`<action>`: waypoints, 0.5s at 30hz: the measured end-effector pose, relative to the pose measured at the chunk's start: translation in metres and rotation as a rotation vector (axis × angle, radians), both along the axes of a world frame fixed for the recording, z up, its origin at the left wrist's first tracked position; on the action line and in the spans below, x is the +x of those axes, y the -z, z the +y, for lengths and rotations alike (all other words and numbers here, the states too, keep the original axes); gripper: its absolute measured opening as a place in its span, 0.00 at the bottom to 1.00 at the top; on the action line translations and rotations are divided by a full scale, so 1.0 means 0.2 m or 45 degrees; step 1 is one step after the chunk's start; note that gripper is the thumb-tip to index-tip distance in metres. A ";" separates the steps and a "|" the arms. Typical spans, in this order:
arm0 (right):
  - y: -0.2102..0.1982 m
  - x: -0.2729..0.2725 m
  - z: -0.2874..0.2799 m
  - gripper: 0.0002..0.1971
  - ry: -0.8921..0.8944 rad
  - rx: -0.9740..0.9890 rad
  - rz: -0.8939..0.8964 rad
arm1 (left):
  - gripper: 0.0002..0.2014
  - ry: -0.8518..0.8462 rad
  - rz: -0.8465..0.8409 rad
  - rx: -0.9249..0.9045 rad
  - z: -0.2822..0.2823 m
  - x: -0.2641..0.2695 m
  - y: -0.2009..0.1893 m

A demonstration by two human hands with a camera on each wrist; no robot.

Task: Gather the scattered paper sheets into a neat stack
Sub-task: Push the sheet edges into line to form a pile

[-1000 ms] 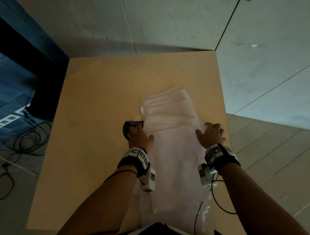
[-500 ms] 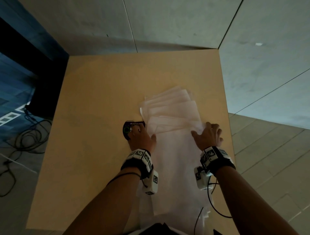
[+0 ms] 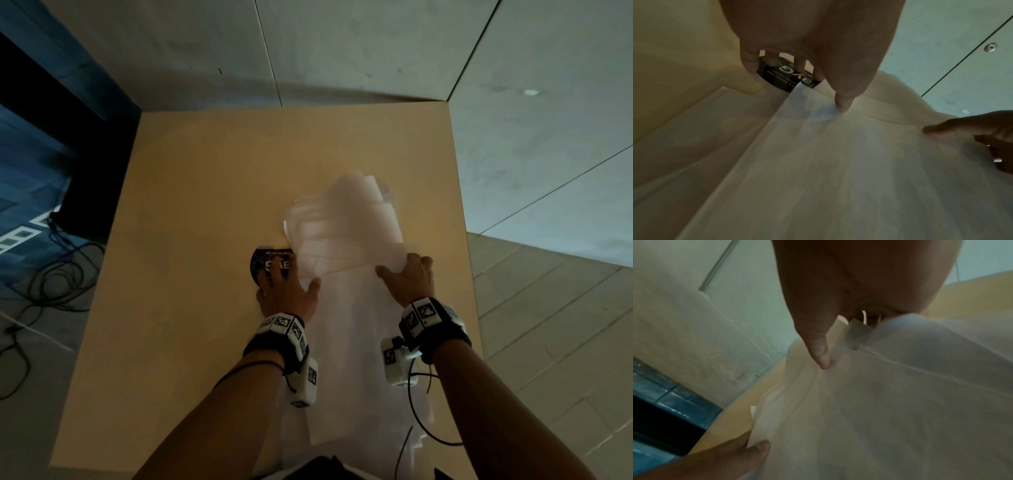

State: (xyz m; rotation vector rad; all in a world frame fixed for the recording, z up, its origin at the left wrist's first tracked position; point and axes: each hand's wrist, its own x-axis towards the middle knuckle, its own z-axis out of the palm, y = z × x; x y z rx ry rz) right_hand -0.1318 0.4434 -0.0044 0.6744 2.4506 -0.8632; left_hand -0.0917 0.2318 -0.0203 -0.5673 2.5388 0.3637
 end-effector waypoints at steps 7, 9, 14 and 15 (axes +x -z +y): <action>0.02 -0.04 0.00 0.32 -0.021 -0.095 -0.074 | 0.37 0.000 0.015 -0.025 0.01 0.01 0.01; 0.02 -0.03 -0.02 0.30 -0.036 -0.026 -0.089 | 0.37 0.003 0.019 -0.027 0.01 0.01 0.01; 0.02 -0.01 -0.07 0.34 0.050 0.026 -0.028 | 0.37 0.000 0.019 -0.012 0.01 0.01 0.01; 0.02 -0.01 -0.07 0.34 0.061 0.019 -0.035 | 0.37 0.001 0.018 -0.009 0.00 0.01 0.01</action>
